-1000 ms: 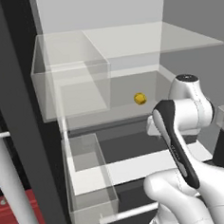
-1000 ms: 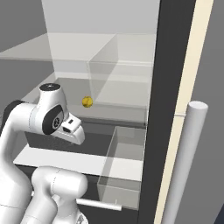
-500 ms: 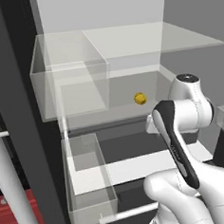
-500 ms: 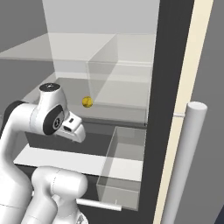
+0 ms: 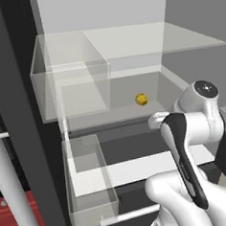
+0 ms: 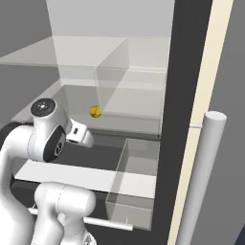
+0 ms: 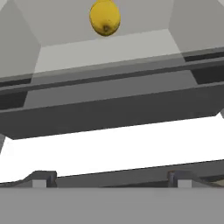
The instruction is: Retrieve a lemon from the fridge and place it on the cutting board with the fish.
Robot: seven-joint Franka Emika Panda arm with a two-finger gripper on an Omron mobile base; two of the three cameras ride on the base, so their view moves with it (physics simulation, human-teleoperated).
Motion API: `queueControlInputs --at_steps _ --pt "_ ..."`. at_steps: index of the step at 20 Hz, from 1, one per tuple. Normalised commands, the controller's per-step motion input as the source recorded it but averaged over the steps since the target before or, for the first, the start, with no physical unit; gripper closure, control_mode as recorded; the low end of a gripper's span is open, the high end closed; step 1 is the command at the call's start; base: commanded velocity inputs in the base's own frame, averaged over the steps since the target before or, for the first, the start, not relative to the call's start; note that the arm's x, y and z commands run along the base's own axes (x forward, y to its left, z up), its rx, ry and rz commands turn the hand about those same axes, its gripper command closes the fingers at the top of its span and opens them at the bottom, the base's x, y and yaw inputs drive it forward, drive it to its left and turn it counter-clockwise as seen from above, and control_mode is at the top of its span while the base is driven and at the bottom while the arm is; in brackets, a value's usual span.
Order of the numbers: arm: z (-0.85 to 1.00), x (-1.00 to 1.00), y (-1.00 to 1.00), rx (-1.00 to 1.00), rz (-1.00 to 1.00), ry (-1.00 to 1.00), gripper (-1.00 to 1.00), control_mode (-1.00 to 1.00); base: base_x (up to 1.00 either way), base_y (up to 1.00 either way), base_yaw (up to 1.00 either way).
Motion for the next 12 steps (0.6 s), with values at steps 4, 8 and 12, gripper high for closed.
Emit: queueControlInputs --at_steps 4,8,12 --pt "0.64 0.0 0.01 -0.19 0.01 -0.11 -1.0 -1.0 0.0 0.0 0.0" --pt "0.41 0.01 0.06 -0.14 0.0 -0.16 -1.0 -1.0 0.0 0.0 0.0" --pt "0.12 0.14 0.0 0.0 0.0 -0.11 -1.0 -1.0 0.0 0.0 0.0"
